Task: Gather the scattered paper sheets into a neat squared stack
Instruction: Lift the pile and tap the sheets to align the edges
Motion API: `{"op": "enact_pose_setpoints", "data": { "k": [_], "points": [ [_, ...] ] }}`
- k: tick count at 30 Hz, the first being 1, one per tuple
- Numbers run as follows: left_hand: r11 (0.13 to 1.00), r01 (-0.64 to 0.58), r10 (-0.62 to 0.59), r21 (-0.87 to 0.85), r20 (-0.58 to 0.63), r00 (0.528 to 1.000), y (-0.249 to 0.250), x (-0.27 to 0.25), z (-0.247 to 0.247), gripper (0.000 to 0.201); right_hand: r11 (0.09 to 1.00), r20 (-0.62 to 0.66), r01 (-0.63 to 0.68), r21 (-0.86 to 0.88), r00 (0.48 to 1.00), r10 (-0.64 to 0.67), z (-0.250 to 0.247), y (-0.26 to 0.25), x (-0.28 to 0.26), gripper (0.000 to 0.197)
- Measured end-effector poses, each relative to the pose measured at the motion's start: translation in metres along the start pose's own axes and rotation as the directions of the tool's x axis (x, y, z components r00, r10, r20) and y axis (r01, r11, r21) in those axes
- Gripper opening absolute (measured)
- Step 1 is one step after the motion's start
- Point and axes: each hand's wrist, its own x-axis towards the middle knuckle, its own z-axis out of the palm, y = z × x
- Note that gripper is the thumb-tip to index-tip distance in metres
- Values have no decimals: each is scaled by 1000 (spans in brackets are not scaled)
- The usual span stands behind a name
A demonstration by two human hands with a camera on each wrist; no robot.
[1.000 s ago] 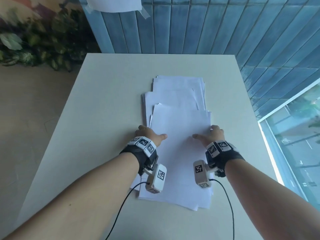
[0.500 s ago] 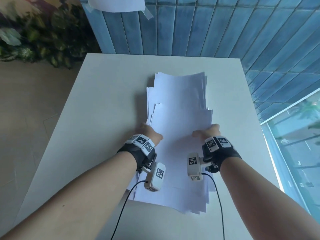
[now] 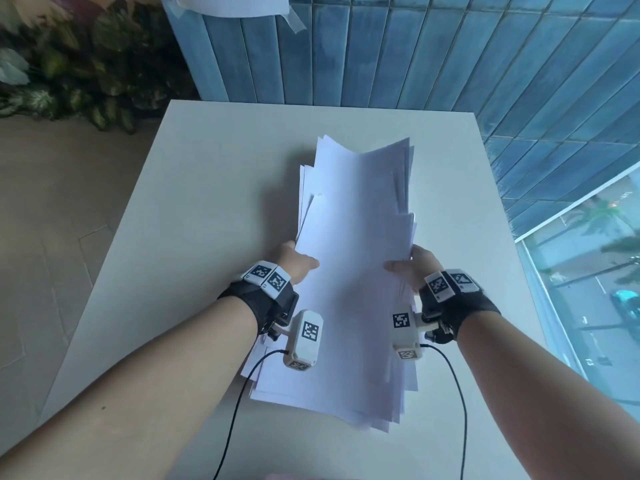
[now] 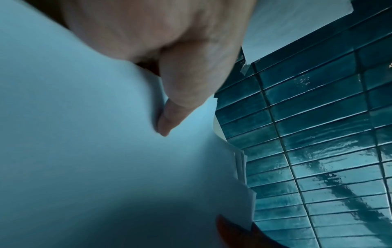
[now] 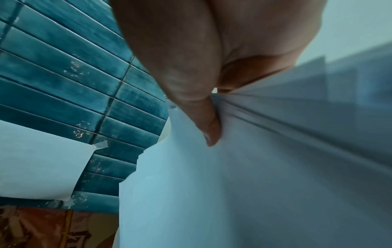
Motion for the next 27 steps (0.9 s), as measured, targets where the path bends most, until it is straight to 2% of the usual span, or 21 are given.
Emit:
{"op": "enact_pose_setpoints", "data": {
  "k": [5, 9, 13, 15, 19, 22, 24, 27],
  "points": [
    [991, -45, 56, -129, 82, 995, 1, -7, -11, 56, 987, -99, 103, 123, 991, -91, -2, 0, -11, 26],
    [964, -80, 121, -252, 148, 982, -2, -7, -26, 73, 963, -127, 217, 161, 972, -198, -5, -8, -19, 20],
    [879, -194, 239, -436, 50, 970, 7, -19, -38, 36, 921, -194, 356, 158, 926, -324, -9, -27, -24, 21],
    [826, -261, 300, -499, -2, 954, 15, -27, -47, 29, 879, -255, 446, 167, 881, -399, -13, -40, -29, 22],
    [746, -411, 409, -524, -127, 904, 38, -43, -71, 30, 779, -364, 599, 187, 779, -511, -28, -71, -46, 22],
    [743, -518, 462, -424, -235, 855, 51, -56, -86, 20, 694, -409, 691, 201, 703, -582, -39, -87, -59, 20],
    [753, -594, 507, -283, -326, 798, 57, -66, -94, 23, 654, -435, 731, 193, 662, -611, -44, -94, -68, 17],
    [727, -681, 581, -85, -452, 677, 62, -86, -96, 25, 621, -468, 764, 174, 619, -631, -42, -98, -82, 14]
  ]
}}
